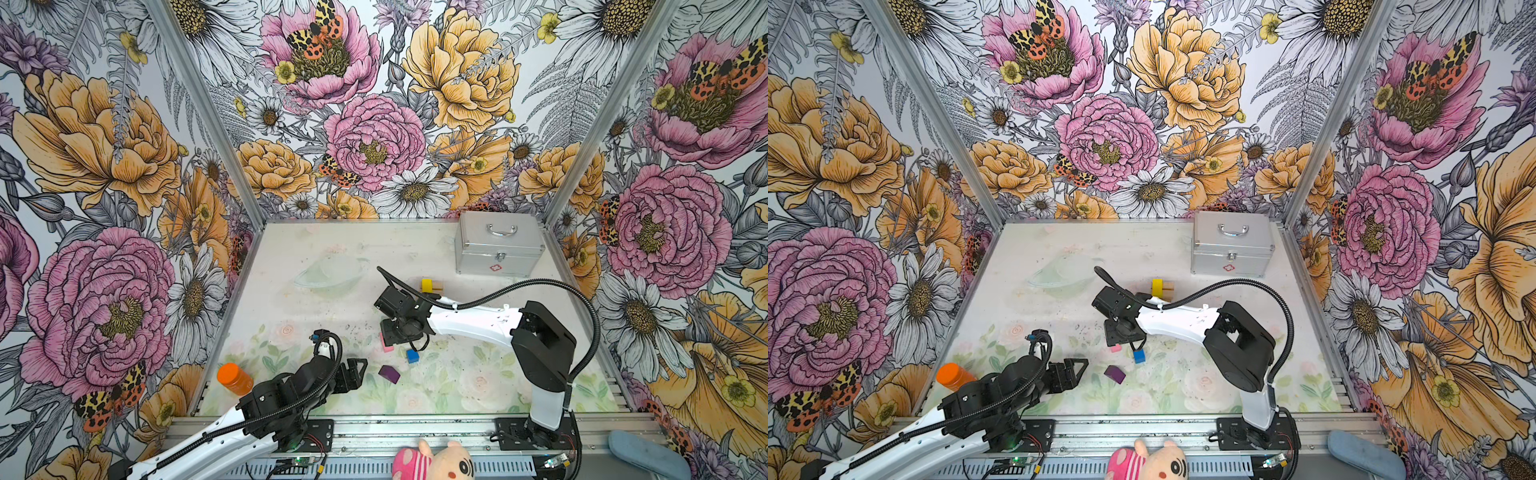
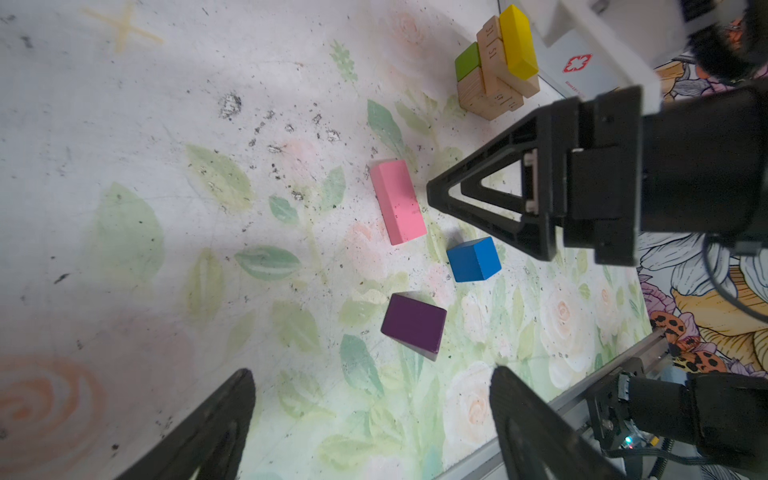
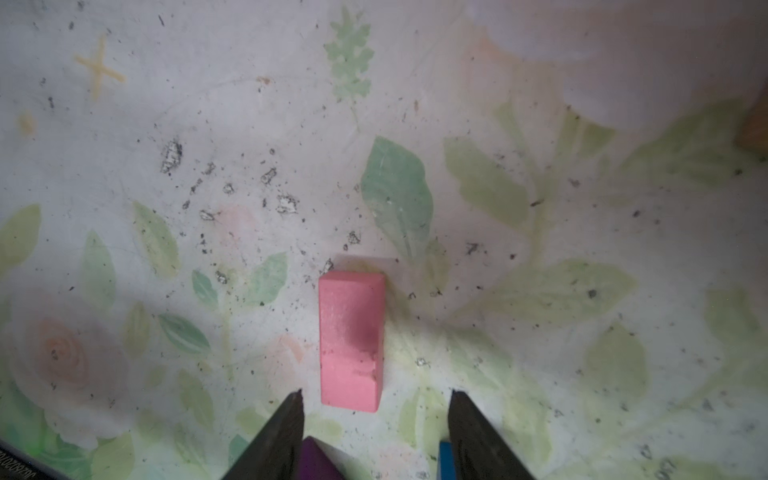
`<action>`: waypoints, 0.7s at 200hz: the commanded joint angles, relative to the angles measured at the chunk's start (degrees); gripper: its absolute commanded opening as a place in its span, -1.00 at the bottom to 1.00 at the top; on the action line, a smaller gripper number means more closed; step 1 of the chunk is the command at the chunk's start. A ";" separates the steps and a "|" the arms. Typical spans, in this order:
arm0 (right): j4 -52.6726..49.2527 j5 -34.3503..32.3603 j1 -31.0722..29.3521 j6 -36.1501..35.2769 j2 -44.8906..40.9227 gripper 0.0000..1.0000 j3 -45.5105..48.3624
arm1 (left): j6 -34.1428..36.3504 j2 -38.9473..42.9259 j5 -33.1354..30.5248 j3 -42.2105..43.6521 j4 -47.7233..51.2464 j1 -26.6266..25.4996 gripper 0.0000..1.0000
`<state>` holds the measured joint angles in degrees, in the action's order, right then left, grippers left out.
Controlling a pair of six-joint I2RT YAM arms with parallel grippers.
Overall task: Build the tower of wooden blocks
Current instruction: 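Move the open right gripper over the pink block near the blue cube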
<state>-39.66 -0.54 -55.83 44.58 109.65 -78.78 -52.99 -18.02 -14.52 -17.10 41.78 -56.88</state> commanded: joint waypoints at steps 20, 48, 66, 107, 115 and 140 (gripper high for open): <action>-1.25 -0.67 -0.70 0.04 2.79 0.17 -3.89 | 1.57 0.71 0.68 -0.39 1.37 -0.40 0.79; -1.63 -0.87 -0.86 -0.01 4.23 0.17 -4.59 | 1.84 0.84 0.72 -0.39 1.35 -0.34 0.80; -1.95 -1.09 -1.20 0.03 5.22 0.17 -5.06 | 2.02 1.05 0.82 -0.30 1.33 -0.41 0.80; -4.58 -2.97 -2.22 -0.24 7.17 0.15 -7.08 | 2.10 2.02 0.71 -0.04 1.61 -0.41 0.79; -4.68 -2.98 -2.43 -0.27 7.48 0.14 -7.32 | 2.10 2.24 0.64 0.05 1.71 -0.43 0.80; -5.23 -3.31 -2.61 -0.11 8.32 0.08 -7.85 | 2.10 3.12 0.37 0.10 2.25 -0.42 0.80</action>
<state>-43.38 -1.91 -57.98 44.51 116.68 -84.62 -52.10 -16.14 -14.37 -17.10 42.92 -56.88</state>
